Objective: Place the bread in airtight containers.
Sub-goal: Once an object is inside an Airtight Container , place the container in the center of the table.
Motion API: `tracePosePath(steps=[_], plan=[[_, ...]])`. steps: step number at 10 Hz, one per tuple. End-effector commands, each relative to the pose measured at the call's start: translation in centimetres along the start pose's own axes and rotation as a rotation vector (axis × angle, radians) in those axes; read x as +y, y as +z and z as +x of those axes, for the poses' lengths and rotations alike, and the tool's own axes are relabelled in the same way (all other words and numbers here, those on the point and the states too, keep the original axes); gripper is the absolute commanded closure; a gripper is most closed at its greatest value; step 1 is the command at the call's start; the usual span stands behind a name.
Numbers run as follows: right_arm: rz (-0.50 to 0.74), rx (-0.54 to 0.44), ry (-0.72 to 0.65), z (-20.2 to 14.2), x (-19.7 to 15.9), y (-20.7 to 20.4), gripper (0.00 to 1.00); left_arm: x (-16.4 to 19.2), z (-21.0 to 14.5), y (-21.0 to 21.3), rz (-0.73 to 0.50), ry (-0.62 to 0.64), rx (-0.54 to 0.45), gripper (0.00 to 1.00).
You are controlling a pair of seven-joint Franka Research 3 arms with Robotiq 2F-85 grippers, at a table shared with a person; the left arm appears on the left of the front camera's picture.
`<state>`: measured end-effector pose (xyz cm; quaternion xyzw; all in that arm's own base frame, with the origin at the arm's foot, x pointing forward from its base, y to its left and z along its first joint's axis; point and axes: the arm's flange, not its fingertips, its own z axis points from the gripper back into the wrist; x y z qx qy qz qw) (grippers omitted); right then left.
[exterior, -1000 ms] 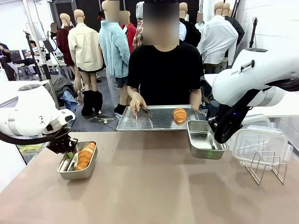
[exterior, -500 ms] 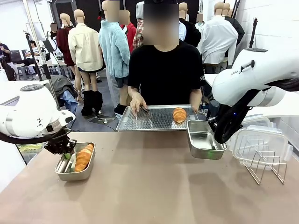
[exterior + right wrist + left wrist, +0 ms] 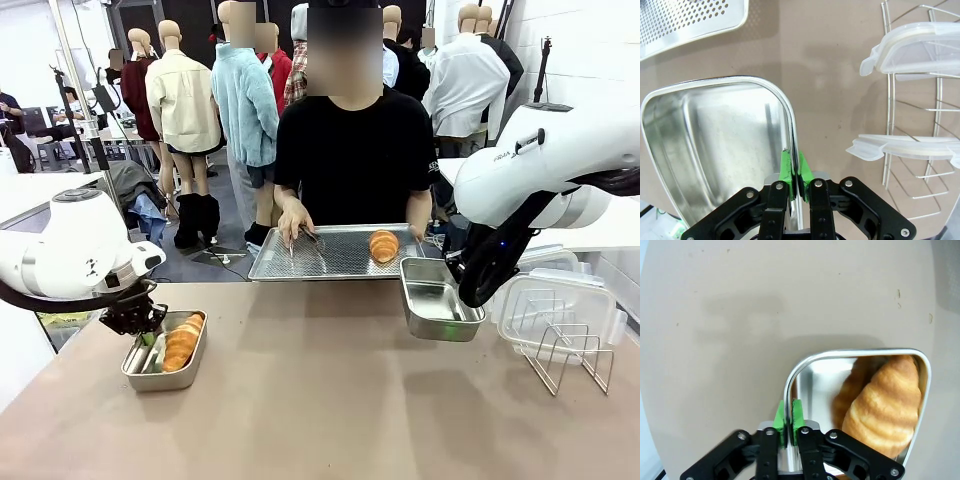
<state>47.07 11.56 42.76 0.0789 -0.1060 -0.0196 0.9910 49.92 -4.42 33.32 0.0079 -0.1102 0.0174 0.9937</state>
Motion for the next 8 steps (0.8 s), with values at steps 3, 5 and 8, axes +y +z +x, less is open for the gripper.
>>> tracePosePath(steps=[3,5,8], plan=[[0.002,-0.004,0.0,0.0,0.0,0.1,1.0,0.1,0.8,1.6,-0.022,-0.013,-0.014,0.26],[0.002,-0.004,0.0,0.0,0.0,0.1,1.0,0.5,0.7,3.5,-0.01,-0.022,-0.025,0.26],[0.002,-0.004,0.0,0.0,0.0,0.1,1.0,2.3,0.4,9.7,0.001,-0.026,-0.111,0.26]])
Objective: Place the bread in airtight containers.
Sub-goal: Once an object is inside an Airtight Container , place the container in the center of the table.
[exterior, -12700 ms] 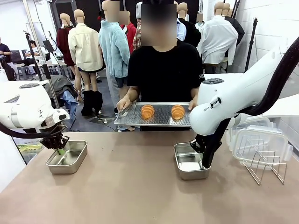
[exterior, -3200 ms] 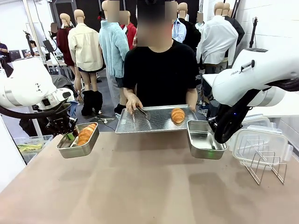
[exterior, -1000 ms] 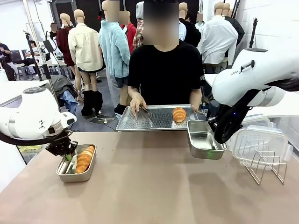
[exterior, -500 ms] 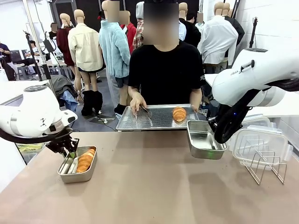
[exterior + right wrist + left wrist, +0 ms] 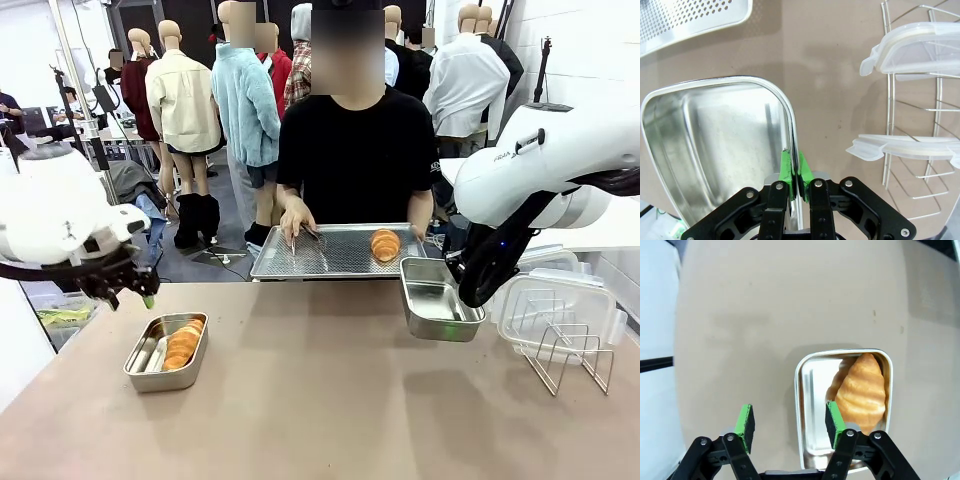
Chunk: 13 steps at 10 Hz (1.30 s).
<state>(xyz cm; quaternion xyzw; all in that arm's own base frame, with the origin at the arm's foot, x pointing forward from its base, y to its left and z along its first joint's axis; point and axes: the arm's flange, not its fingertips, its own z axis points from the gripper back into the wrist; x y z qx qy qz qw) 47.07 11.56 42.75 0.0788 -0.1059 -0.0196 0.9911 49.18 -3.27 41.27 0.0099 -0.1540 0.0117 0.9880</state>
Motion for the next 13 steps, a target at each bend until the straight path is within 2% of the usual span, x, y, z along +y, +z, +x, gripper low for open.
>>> tracePosePath(steps=[1,5,13], plan=[[0.002,-0.004,0.0,0.0,0.0,0.1,1.0,1.7,-0.4,3.8,0.02,-0.012,-0.065,0.26],[0.002,-0.004,0.0,0.0,0.0,0.1,1.0,3.8,0.2,9.9,0.002,-0.024,-0.118,0.26],[0.002,-0.004,0.0,0.0,0.0,0.1,1.0,3.3,0.1,9.4,0.014,-0.014,-0.118,0.26]])
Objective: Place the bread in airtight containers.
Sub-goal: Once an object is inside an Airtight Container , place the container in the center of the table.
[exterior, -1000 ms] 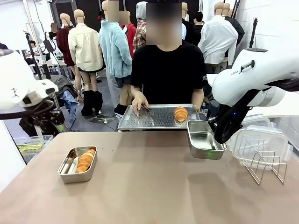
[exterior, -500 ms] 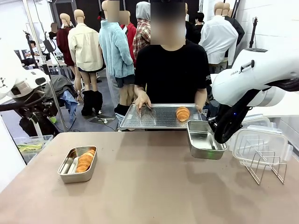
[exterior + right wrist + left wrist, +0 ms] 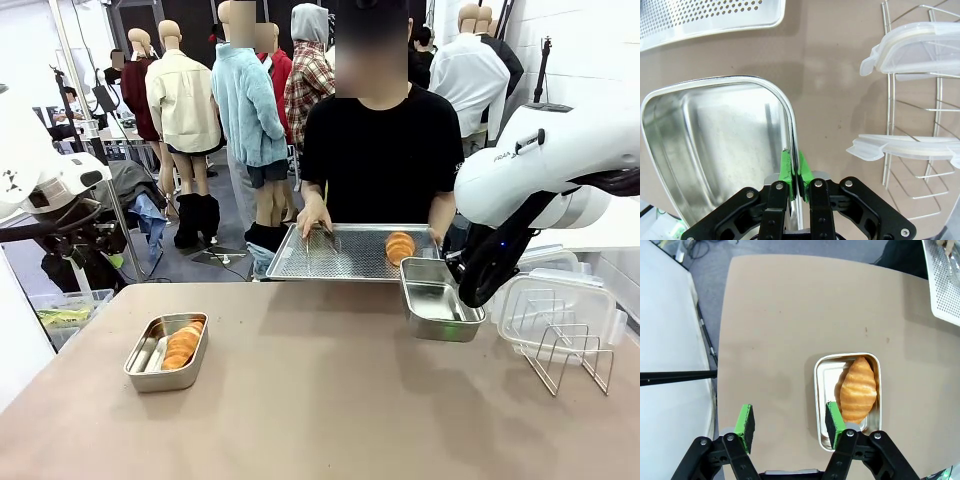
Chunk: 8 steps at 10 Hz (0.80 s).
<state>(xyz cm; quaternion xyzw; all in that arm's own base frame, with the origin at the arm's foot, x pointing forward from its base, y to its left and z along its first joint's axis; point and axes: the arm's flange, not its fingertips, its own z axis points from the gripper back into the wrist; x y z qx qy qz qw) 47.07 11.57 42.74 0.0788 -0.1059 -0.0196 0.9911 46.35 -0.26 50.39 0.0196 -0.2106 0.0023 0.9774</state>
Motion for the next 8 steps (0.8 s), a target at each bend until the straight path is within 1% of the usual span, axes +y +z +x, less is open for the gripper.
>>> tracePosePath(steps=[1,8], plan=[[0.002,-0.004,0.0,0.04,0.0,0.15,1.0,0.05,-0.07,-0.02,-0.001,0.006,-0.002,0.26],[0.002,-0.004,0.0,0.04,0.0,0.15,1.0,0.05,-0.07,-0.02,-0.001,0.006,-0.002,0.26]])
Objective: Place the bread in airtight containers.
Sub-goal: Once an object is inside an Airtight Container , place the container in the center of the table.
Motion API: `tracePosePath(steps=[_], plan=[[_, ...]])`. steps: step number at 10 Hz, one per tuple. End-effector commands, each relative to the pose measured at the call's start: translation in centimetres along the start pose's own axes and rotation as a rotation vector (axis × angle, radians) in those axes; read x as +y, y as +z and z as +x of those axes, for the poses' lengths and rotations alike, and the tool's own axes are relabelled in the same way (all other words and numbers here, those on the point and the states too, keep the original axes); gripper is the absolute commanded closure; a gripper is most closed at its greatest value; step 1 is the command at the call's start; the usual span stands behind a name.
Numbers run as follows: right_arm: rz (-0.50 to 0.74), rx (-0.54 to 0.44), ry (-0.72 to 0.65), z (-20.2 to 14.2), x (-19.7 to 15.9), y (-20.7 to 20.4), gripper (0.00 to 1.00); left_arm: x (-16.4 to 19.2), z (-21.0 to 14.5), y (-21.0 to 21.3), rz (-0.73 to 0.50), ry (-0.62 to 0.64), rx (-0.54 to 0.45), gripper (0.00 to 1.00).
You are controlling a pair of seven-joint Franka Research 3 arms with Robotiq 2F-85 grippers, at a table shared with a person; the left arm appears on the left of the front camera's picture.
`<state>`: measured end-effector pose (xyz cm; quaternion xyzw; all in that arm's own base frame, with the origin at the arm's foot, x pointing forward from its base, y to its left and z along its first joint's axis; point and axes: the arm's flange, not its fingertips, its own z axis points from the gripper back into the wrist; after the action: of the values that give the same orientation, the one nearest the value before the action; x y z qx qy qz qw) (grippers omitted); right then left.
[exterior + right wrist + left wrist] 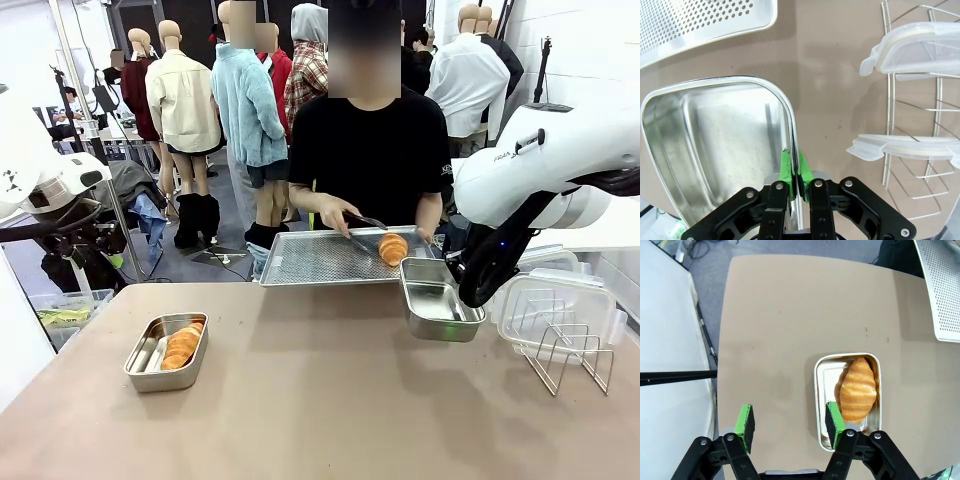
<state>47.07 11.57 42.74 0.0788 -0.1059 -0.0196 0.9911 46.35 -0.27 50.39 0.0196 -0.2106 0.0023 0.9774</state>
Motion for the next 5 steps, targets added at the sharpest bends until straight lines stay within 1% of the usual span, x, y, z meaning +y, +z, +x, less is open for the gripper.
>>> tracePosePath(steps=[1,5], plan=[[0.002,-0.004,0.0,0.04,0.0,0.15,1.0,0.05,-0.07,-0.02,-0.001,0.006,-0.002,0.26],[0.002,-0.004,0.0,0.04,0.0,0.15,1.0,0.05,-0.07,-0.02,-0.001,0.006,-0.002,0.26]])
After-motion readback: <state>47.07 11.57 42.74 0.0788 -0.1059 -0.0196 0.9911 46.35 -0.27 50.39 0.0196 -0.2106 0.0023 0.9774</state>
